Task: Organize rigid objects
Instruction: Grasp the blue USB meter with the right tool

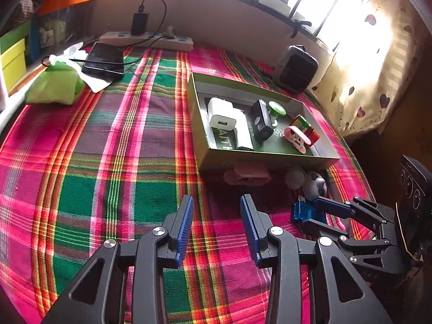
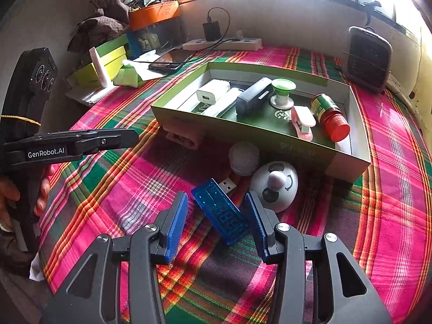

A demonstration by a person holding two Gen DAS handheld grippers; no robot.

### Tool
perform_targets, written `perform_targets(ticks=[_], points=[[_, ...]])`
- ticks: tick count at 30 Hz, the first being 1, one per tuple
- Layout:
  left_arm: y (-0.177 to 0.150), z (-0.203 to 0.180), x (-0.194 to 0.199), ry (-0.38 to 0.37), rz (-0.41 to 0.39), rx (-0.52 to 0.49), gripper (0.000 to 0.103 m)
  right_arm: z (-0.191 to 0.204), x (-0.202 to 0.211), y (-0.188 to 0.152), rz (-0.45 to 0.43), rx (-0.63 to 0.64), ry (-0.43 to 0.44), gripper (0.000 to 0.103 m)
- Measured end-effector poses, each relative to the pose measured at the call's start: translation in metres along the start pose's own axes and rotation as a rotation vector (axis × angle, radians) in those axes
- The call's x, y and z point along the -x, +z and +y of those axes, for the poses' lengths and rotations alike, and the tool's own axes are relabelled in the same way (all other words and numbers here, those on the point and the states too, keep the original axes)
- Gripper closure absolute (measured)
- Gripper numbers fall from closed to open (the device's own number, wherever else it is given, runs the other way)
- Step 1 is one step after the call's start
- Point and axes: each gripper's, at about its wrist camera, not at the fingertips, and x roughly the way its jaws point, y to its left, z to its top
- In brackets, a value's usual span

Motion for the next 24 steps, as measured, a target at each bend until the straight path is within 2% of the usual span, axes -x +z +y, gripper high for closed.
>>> perform_targets(ticks=[4,11,13,18,22,24], points=[[0.002,-0.001,-0.005,-0.013,0.016,-0.017,0.068,0.004,-0.003,-0.003,0.028,-0.007,0.025,0.057],[0.009,-0.008,-0.013,-0.039,0.044,-0.057,0.068,0.012,-0.004,-0.004,0.021,0.007,-0.023,0.058],[0.012,-0.011,-0.014,-0.039,0.046,-0.074,0.068,0.013,-0.004,-0.005,0.02,0.015,-0.036,0.06],[0.018,-0.018,-0.018,-0.044,0.048,-0.108,0.068,0.009,-0.003,-0.006,0.015,0.01,-0.079,0.08],[0.022,-0.023,-0.024,-0.051,0.054,-0.129,0.068,0.007,0.002,-0.009,0.015,0.002,-0.099,0.08],[0.024,-0.026,-0.027,-0.057,0.058,-0.137,0.062,0.008,0.006,-0.012,0.011,0.007,-0.105,0.08]])
